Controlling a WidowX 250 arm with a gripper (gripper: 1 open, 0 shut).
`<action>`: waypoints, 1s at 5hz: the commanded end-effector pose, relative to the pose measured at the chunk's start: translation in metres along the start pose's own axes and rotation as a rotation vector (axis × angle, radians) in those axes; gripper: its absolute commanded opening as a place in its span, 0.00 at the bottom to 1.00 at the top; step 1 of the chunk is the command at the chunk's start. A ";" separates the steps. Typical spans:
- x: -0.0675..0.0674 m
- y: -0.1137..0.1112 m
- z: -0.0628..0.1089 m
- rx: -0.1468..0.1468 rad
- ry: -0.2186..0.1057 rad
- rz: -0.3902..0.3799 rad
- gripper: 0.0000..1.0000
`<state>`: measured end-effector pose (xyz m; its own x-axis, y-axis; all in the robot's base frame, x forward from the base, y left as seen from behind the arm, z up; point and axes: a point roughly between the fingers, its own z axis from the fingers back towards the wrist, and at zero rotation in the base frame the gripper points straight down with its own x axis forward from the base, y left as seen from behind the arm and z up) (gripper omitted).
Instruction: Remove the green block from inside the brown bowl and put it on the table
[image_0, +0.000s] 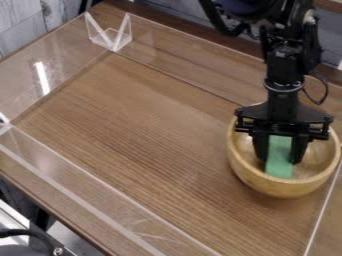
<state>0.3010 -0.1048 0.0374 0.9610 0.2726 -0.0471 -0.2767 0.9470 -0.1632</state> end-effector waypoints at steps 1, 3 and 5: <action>0.009 -0.005 0.034 -0.046 -0.070 -0.006 0.00; 0.009 -0.003 0.050 -0.055 -0.076 -0.007 0.00; 0.009 -0.001 0.060 -0.063 -0.080 -0.005 0.00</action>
<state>0.2980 -0.0924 0.0655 0.9598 0.2745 -0.0578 -0.2805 0.9439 -0.1743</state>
